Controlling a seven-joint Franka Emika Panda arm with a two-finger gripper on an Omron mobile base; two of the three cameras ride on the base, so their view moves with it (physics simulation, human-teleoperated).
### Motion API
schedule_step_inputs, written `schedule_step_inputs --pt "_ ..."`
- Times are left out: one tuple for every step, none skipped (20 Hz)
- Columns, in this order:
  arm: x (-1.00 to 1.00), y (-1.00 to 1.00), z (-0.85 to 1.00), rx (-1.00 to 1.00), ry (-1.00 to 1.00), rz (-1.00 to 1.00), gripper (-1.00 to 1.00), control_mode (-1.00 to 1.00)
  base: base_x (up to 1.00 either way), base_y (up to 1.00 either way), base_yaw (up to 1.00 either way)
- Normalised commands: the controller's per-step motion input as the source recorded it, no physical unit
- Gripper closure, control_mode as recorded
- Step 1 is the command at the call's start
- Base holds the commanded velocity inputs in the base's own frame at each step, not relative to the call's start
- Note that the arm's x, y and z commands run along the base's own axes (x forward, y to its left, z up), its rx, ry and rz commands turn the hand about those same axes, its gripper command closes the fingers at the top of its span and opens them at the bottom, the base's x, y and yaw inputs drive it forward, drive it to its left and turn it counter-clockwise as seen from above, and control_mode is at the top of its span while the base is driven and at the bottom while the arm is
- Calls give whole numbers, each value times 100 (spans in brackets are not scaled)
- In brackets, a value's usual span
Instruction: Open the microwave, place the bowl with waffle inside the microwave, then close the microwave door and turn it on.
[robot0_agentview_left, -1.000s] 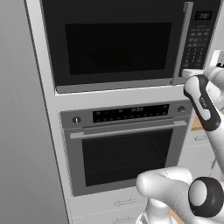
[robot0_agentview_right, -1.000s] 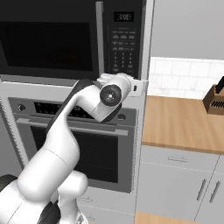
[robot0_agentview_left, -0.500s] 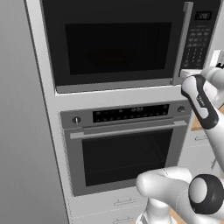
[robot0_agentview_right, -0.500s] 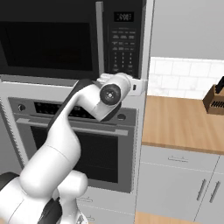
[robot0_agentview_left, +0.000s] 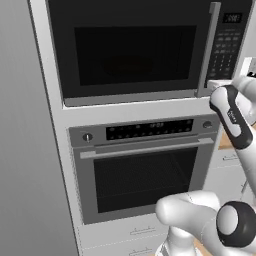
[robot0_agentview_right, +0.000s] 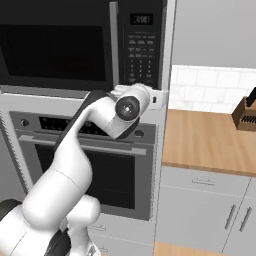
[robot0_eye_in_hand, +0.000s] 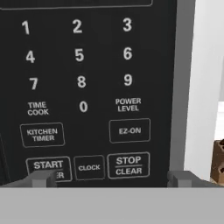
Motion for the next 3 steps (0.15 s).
schedule_step_inputs --pt "-38 0 7 0 1 0 -100 -100 0 0 0" --pt "-36 0 16 0 2 0 -100 -100 0 0 0" --pt "-41 0 21 0 0 0 -100 -100 0 0 0"
